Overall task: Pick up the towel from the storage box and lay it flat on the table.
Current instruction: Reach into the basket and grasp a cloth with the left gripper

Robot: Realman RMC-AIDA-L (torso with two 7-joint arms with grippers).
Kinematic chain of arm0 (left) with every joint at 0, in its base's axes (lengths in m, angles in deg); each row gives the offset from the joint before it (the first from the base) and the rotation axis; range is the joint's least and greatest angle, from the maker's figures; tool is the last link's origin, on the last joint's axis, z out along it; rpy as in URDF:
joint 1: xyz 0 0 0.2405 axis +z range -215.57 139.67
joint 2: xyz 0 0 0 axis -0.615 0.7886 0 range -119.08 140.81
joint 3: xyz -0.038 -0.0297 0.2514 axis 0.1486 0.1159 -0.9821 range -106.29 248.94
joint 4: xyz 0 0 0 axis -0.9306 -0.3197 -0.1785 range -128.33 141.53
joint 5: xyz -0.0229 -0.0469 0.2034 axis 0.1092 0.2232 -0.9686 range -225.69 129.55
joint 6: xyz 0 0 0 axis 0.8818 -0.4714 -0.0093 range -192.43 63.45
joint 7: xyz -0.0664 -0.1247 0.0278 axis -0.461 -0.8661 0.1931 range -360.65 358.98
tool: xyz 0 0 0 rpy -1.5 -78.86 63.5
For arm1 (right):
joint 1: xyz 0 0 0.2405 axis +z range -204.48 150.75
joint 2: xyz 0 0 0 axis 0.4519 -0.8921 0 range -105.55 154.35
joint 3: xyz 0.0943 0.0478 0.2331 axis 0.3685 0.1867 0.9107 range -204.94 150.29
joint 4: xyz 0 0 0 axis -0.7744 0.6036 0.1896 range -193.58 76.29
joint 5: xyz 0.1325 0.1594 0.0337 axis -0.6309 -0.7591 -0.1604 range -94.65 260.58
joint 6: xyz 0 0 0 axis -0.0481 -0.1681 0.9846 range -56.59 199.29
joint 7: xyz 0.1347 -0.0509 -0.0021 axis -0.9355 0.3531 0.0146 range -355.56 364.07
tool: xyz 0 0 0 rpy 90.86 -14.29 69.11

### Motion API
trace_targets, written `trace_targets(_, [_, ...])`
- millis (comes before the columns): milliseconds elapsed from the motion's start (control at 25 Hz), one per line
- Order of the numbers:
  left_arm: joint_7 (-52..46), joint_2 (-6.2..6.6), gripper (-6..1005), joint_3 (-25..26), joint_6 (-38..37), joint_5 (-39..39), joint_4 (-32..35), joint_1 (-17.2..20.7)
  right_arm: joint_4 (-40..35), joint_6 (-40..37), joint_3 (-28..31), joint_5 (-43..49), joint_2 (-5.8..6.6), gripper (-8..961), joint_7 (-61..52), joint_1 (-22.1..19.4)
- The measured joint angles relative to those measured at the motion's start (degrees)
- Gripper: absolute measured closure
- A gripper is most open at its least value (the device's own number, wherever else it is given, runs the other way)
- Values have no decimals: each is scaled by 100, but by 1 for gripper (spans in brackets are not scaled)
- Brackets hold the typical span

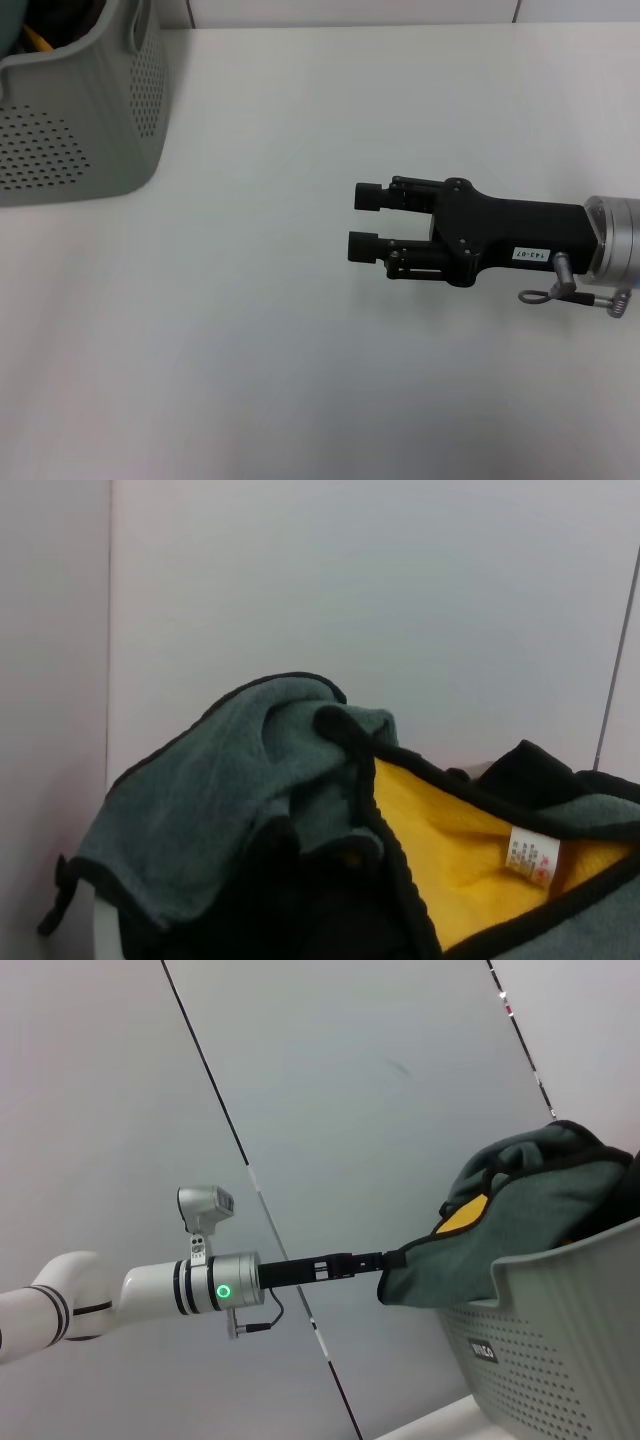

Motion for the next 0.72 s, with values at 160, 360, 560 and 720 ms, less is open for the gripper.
trace_targets(160, [-2, 3, 338, 0, 0, -3, -5, -26, 0, 3, 46, -6, 0, 243, 12, -1])
trace_targets(360, [-38, 4, 340, 0, 0, -4, -5, -44, 0, 5, 148, 30, 0, 244, 18, -27])
trace_targets(560, [-49, 9, 342, -16, 0, -4, -58, -50, 0, 5, 148, 31, 0, 244, 18, -30])
trace_targets(720, [-52, 67, 343, -117, -4, -4, -186, -52, 0, 8, 146, 36, 0, 244, 18, -33])
